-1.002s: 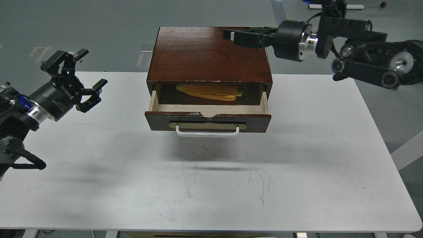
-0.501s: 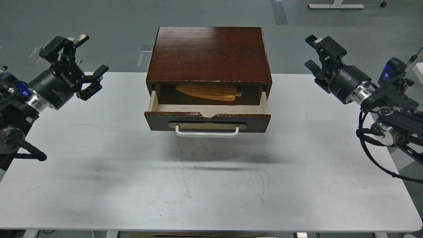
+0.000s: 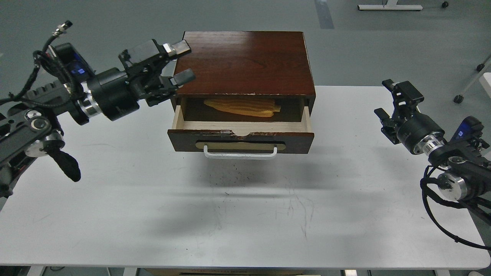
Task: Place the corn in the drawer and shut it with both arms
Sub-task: 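Retract the right arm to its side and bring the left gripper forward, then move the left gripper to the drawer front below the white handle, then push the drawer front with the left gripper away from the robot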
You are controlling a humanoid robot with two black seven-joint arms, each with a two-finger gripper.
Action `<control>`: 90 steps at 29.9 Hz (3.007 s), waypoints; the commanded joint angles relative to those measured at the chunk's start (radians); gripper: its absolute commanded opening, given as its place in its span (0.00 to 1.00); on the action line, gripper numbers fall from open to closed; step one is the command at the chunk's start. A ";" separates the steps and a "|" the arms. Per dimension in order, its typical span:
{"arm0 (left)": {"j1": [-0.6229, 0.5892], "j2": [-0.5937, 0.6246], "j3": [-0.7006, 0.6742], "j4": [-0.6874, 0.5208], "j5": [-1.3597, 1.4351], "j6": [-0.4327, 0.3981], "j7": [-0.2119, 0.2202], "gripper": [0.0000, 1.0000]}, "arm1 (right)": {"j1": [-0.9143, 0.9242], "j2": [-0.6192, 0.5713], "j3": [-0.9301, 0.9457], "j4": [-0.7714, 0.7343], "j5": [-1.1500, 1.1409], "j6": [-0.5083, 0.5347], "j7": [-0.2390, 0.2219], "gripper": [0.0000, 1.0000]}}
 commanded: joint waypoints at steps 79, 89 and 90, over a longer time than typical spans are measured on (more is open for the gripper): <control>0.314 -0.181 0.001 -0.059 0.226 0.098 0.335 0.00 | -0.067 0.016 -0.015 -0.036 -0.002 0.000 0.000 0.96; 0.303 -0.212 -0.008 -0.011 0.224 0.133 0.335 0.00 | -0.085 0.016 -0.015 -0.034 -0.002 0.000 0.000 0.96; 0.303 -0.216 -0.013 -0.005 0.226 0.136 0.337 0.00 | -0.087 0.016 -0.015 -0.034 -0.002 0.000 0.000 0.96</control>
